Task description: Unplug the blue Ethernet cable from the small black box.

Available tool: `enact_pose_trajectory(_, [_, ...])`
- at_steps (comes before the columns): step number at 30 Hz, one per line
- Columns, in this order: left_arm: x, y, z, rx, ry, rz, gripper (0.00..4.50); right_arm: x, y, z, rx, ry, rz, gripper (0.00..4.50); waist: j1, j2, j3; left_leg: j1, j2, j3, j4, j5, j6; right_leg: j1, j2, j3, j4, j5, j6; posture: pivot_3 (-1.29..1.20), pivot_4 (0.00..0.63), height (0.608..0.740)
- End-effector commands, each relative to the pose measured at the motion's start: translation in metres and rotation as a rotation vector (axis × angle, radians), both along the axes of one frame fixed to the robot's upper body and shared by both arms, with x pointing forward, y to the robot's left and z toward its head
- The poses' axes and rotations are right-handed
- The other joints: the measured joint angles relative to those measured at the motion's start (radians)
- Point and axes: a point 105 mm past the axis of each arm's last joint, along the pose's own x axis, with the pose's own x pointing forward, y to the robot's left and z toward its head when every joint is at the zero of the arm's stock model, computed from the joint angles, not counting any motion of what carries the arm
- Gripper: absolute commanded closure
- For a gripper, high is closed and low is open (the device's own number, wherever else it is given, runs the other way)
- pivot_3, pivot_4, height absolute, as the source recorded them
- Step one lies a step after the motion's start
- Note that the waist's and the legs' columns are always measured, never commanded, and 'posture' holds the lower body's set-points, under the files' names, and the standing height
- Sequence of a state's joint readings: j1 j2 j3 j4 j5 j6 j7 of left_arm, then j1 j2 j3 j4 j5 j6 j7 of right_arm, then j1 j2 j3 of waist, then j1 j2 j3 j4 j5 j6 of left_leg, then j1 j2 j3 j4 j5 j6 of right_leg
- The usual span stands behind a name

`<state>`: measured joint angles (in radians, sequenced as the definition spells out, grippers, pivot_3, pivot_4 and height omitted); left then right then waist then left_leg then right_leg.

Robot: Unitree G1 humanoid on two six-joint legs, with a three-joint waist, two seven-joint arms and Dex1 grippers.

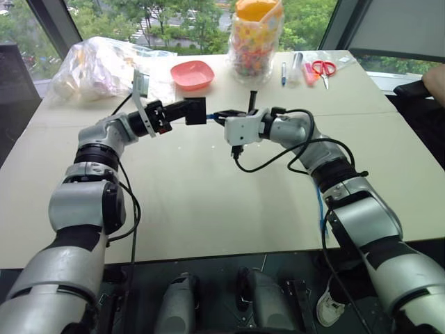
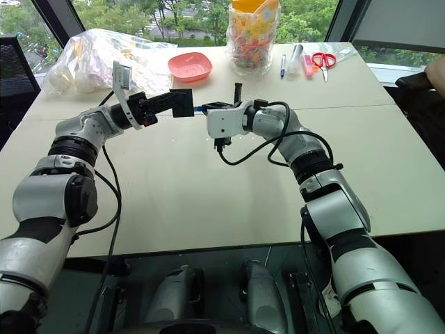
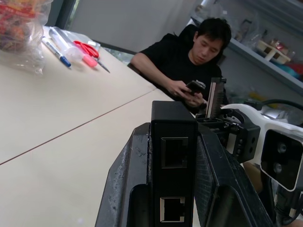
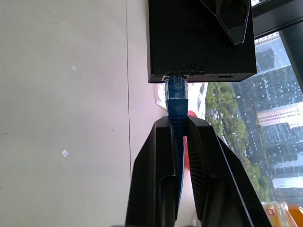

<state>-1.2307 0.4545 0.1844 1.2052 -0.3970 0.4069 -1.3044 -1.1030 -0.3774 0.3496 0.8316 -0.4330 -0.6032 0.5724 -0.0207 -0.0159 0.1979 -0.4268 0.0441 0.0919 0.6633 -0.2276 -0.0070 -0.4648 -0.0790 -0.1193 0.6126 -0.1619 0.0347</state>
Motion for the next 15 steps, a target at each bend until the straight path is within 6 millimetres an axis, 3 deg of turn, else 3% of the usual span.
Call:
enact_pose_trajectory(1, [0.001, 0.009, 0.011, -0.021, -0.041, 0.032, 4.01, 0.000, -0.014, 0.014, 0.036, -0.037, -0.041, 2.32, 0.000, 0.000, 0.000, 0.000, 0.000, 0.000, 0.000, 0.000, 0.000, 0.000, 0.000, 0.000, 0.000, 0.000, 0.000, 0.00, 0.150, 0.740])
enact_pose_trajectory(4, [0.002, 0.015, 0.009, -0.047, -0.030, 0.054, 4.01, -0.001, -0.033, 0.008, 0.133, 0.058, -0.112, 0.74, 0.006, 0.000, 0.000, 0.000, 0.000, 0.000, 0.000, 0.000, 0.000, 0.000, -0.001, 0.000, 0.000, 0.000, 0.000, 0.00, 0.150, 0.740])
enact_pose_trajectory(5, [0.001, 0.016, 0.009, -0.070, -0.022, 0.059, 4.01, -0.007, -0.034, 0.012, 0.313, 0.170, -0.116, 0.20, 0.005, 0.000, 0.000, 0.000, 0.000, -0.001, 0.000, 0.000, 0.000, 0.001, -0.001, 0.000, 0.000, 0.000, 0.000, 0.00, 0.150, 0.740])
enact_pose_trajectory(7, [0.000, 0.019, 0.011, -0.111, -0.009, 0.056, 4.01, -0.021, -0.035, 0.019, 0.603, 0.379, -0.086, 0.20, 0.005, 0.000, 0.000, 0.000, 0.000, -0.002, 0.000, 0.000, 0.000, 0.001, -0.001, -0.001, 0.000, 0.000, 0.000, 0.00, 0.150, 0.740])
enact_pose_trajectory(10, [-0.009, 0.014, 0.024, -0.235, 0.009, -0.045, 4.01, -0.064, -0.024, 0.032, 1.023, 0.857, 0.138, 0.20, 0.003, -0.001, 0.000, 0.000, 0.002, -0.005, 0.000, 0.000, 0.000, 0.000, 0.000, 0.000, 0.001, 0.000, -0.001, 0.00, 0.150, 0.740])
enact_pose_trajectory(12, [-0.017, 0.010, 0.034, -0.308, 0.013, -0.119, 4.01, -0.090, -0.016, 0.035, 1.129, 1.074, 0.275, 0.20, 0.003, 0.000, 0.000, 0.000, 0.004, -0.007, 0.001, 0.000, 0.000, 0.000, 0.000, 0.000, 0.002, 0.002, -0.003, 0.00, 0.150, 0.740])
enact_pose_trajectory(15, [-0.030, 0.008, 0.049, -0.420, 0.030, -0.214, 4.01, -0.103, -0.009, 0.032, 1.234, 1.219, 0.308, 0.20, 0.003, 0.000, 0.000, 0.001, 0.005, -0.007, 0.001, 0.000, 0.000, 0.001, 0.000, -0.001, 0.001, 0.001, -0.002, 0.00, 0.150, 0.740])
